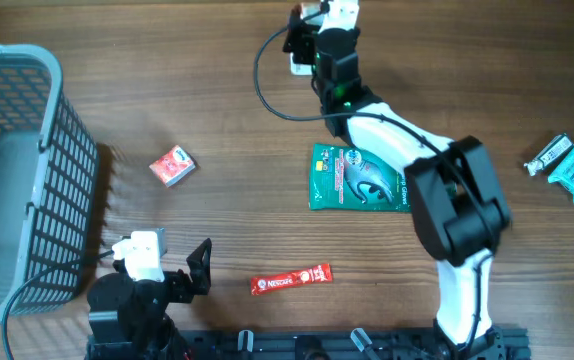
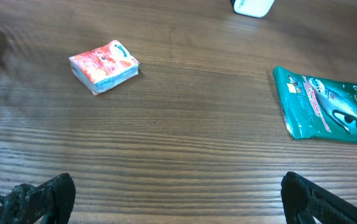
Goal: Scan the item barcode
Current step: 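Hold the jar under the white scanner, then carry the jar to the right edge and release it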
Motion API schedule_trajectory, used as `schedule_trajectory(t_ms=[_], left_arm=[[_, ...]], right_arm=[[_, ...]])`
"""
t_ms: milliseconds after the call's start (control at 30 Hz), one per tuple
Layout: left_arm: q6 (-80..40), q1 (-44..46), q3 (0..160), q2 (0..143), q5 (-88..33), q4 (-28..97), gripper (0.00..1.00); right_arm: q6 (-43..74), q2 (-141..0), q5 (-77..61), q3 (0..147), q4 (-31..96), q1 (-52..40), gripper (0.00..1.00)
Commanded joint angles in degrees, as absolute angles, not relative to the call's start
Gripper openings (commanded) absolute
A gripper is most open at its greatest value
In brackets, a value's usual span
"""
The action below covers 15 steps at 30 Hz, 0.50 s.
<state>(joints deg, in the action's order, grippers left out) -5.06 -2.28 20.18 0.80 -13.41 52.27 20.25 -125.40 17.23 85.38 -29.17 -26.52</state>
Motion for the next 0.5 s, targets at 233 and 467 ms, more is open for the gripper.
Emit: schedule_trajectory(t_ms=[233, 467], left_arm=[[-4.8, -2.5, 20.0, 0.4, -13.9, 52.0, 1.0], [-4.8, -2.5, 20.0, 0.4, -13.9, 52.0, 1.0]], right_arm=[[16.5, -128.4, 29.2, 97.2, -21.2, -26.0, 0.79], [16.7, -119.0, 39.9, 97.3, 5.0, -15.6, 0.77]])
